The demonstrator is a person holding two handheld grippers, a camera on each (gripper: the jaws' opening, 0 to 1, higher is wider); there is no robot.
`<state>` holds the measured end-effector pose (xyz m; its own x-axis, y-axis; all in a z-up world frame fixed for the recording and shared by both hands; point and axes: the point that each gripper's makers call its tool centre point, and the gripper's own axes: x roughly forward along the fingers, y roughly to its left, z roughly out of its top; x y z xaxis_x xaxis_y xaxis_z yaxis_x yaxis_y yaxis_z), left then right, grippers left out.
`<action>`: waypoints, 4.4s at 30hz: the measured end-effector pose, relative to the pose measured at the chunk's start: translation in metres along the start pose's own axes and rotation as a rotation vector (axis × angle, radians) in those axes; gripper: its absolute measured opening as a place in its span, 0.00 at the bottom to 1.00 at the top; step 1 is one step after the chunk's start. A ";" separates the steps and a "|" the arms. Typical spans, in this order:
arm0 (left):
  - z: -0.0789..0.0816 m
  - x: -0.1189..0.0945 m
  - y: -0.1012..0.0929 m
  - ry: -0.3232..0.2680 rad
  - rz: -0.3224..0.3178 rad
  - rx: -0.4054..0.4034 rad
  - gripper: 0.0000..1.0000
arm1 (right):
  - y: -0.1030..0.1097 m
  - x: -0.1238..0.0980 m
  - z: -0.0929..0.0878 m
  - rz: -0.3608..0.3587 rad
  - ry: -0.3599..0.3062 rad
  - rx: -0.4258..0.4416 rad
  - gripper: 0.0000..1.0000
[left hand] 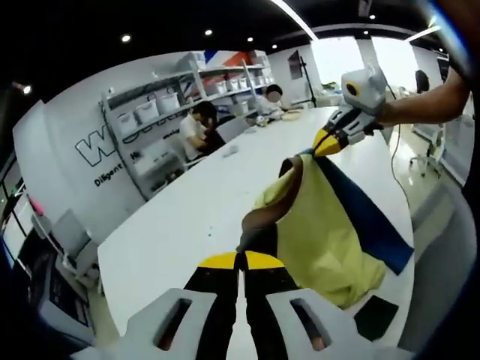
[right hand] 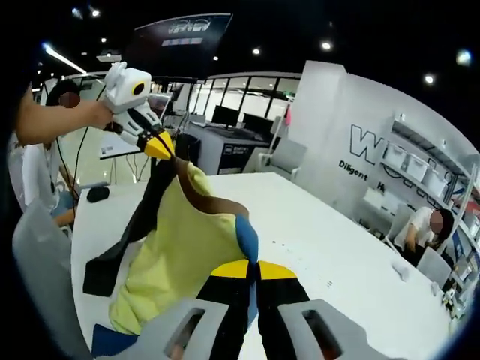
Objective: Fold the garment on the visible template until the final outline fits inside the template.
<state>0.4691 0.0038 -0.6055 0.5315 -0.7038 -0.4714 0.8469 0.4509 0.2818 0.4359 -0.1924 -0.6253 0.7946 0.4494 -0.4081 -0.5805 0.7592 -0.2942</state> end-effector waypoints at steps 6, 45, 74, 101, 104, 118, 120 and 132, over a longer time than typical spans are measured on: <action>-0.014 0.024 0.011 0.023 0.013 -0.036 0.02 | -0.005 0.022 -0.019 -0.007 0.036 -0.015 0.00; -0.086 0.094 0.015 0.127 0.076 -0.204 0.08 | 0.008 0.093 -0.101 0.005 0.251 -0.006 0.00; -0.104 0.045 -0.066 0.109 0.019 -0.216 0.28 | 0.056 0.031 -0.105 0.011 0.200 0.090 0.34; -0.146 -0.003 -0.150 0.138 -0.006 -0.225 0.48 | 0.115 -0.039 -0.153 -0.007 0.288 0.143 0.44; -0.152 -0.006 -0.158 0.153 -0.016 -0.226 0.48 | 0.120 -0.045 -0.154 -0.004 0.291 0.141 0.44; -0.182 -0.016 -0.192 0.271 -0.055 -0.220 0.50 | 0.150 -0.062 -0.177 0.041 0.376 0.184 0.39; -0.186 -0.017 -0.195 0.287 -0.057 -0.214 0.49 | 0.154 -0.063 -0.180 0.050 0.385 0.199 0.34; -0.199 -0.013 -0.207 0.338 -0.086 -0.246 0.45 | 0.170 -0.059 -0.197 0.088 0.460 0.275 0.19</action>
<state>0.2839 0.0289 -0.8240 0.3901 -0.5437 -0.7431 0.8374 0.5450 0.0408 0.2548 -0.1826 -0.8215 0.5491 0.3115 -0.7756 -0.5245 0.8509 -0.0295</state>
